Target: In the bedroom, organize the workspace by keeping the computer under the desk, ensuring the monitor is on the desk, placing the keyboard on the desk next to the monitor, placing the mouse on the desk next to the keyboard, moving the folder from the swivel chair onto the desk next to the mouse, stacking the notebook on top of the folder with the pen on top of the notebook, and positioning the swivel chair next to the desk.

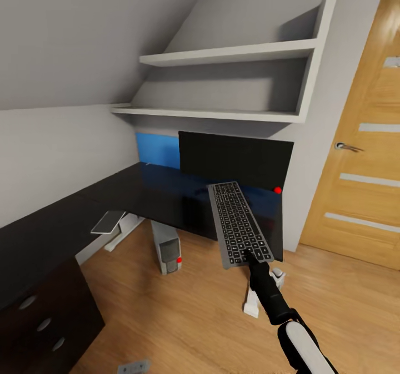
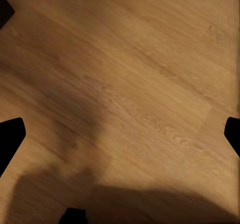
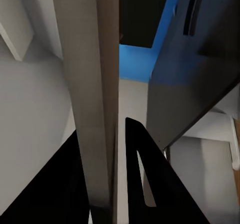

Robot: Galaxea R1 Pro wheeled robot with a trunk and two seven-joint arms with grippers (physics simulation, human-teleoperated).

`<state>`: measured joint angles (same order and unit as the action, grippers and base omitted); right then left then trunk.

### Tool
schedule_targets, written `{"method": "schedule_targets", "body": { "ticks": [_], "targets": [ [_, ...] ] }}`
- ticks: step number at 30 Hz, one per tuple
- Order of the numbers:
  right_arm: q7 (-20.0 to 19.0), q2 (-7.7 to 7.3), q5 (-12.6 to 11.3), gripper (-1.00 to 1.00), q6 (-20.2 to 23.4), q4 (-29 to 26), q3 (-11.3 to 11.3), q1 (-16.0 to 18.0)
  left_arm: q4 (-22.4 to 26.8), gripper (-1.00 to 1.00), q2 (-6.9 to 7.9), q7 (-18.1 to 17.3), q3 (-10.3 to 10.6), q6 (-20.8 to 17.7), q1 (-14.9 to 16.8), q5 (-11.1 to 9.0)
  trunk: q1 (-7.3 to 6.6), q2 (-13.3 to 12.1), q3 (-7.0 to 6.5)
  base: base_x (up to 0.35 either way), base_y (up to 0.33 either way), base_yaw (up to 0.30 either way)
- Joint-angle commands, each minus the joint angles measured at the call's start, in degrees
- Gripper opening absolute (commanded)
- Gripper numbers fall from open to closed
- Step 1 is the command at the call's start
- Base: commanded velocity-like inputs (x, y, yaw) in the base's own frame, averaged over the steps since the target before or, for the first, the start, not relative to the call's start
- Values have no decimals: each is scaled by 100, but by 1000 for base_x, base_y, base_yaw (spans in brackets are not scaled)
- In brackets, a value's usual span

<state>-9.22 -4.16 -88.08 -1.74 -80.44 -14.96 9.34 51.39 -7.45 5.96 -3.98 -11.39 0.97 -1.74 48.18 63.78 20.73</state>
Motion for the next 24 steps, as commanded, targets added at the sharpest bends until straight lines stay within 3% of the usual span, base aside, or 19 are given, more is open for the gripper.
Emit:
{"method": "schedule_targets", "body": {
  "ticks": [1,16,24],
  "targets": [
    [-45,-6,-69,-100,-18,2,-16,7,12,100,-4,10,-8,-31,0,-19,0,5,6,0,0,-270],
    [-45,-6,-69,-100,-19,19,-19,7,11,100,-2,10,-15,-33,0,-19,0,5,6,0,0,-270],
    [-45,102,-69,-100,-19,70,-24,7,11,100,-2,13,-15,-30,0,-19,0,5,6,0,0,-270]
  ]
}}
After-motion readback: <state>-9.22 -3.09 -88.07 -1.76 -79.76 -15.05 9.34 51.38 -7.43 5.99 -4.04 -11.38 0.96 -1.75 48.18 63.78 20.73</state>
